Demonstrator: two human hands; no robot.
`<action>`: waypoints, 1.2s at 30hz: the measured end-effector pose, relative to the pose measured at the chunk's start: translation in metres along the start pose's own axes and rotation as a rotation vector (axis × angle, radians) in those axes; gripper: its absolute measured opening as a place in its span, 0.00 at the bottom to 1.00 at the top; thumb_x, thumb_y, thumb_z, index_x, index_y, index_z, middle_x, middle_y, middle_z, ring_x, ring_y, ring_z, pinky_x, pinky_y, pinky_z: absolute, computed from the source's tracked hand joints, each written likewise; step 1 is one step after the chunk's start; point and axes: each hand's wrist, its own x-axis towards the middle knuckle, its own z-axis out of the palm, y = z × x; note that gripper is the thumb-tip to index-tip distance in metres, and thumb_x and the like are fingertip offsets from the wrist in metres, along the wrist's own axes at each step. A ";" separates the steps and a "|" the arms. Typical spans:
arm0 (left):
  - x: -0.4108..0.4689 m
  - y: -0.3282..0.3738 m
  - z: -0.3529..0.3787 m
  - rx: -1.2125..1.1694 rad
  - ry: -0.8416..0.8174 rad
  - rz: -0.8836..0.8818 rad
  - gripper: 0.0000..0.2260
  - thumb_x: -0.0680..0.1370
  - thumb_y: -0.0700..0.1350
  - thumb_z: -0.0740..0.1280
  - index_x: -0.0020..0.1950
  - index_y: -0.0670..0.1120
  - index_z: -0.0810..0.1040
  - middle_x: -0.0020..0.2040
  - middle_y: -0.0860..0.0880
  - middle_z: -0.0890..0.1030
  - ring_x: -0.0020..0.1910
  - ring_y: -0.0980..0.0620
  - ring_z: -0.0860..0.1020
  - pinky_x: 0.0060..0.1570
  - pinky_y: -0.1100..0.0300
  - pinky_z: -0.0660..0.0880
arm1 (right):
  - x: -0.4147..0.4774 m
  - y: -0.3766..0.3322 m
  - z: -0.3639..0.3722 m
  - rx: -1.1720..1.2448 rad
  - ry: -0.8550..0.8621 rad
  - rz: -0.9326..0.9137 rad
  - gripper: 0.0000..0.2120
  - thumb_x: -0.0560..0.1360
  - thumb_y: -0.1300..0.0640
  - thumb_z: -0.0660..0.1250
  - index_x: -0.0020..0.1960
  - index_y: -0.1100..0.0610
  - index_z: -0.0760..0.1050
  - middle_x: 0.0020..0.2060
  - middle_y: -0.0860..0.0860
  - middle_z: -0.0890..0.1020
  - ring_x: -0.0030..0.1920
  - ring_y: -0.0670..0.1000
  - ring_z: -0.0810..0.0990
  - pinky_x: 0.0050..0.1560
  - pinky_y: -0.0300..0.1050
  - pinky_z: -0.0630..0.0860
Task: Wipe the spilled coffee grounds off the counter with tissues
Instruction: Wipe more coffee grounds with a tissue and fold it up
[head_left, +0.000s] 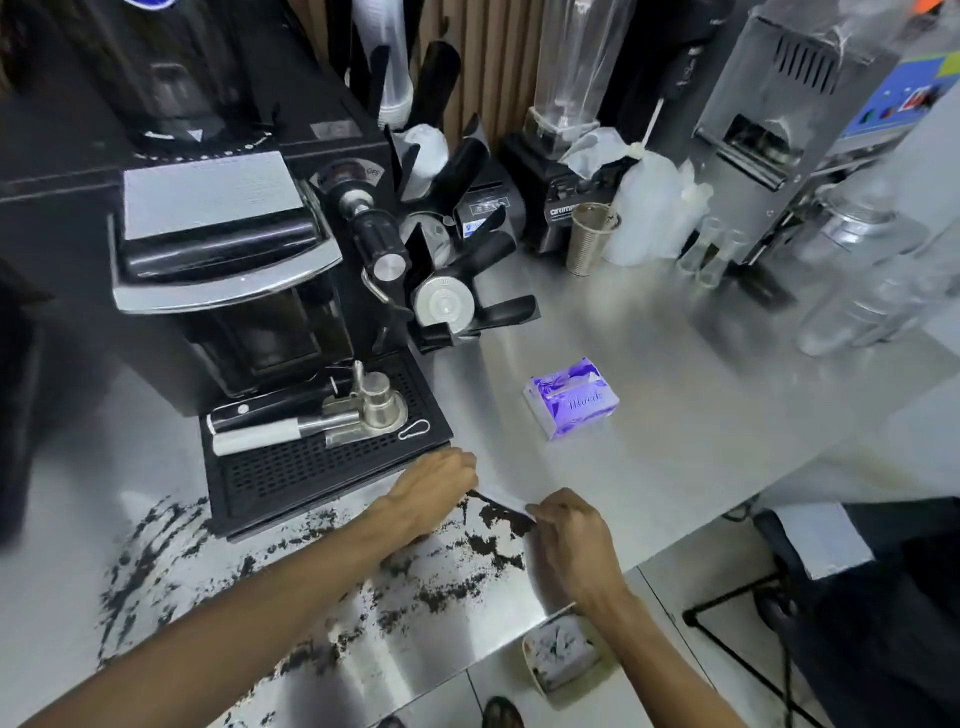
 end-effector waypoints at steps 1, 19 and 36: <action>0.004 -0.001 -0.004 -0.018 0.002 0.018 0.10 0.77 0.34 0.65 0.54 0.43 0.82 0.48 0.48 0.79 0.50 0.49 0.77 0.48 0.55 0.77 | -0.001 -0.001 -0.001 0.019 0.033 0.027 0.14 0.71 0.64 0.67 0.52 0.52 0.84 0.44 0.47 0.81 0.39 0.48 0.80 0.41 0.43 0.78; 0.037 -0.016 -0.021 0.020 -0.114 0.380 0.08 0.76 0.39 0.70 0.55 0.44 0.83 0.50 0.50 0.82 0.47 0.48 0.80 0.47 0.55 0.77 | -0.053 -0.070 0.051 0.005 0.204 0.441 0.04 0.76 0.62 0.67 0.45 0.57 0.80 0.38 0.49 0.71 0.32 0.50 0.74 0.29 0.49 0.76; 0.003 -0.012 -0.030 0.037 -0.097 0.182 0.07 0.79 0.35 0.61 0.54 0.37 0.78 0.50 0.39 0.80 0.49 0.40 0.78 0.49 0.47 0.73 | -0.040 -0.072 0.040 -0.065 0.184 0.363 0.07 0.76 0.62 0.66 0.49 0.55 0.82 0.39 0.51 0.72 0.33 0.52 0.74 0.31 0.50 0.76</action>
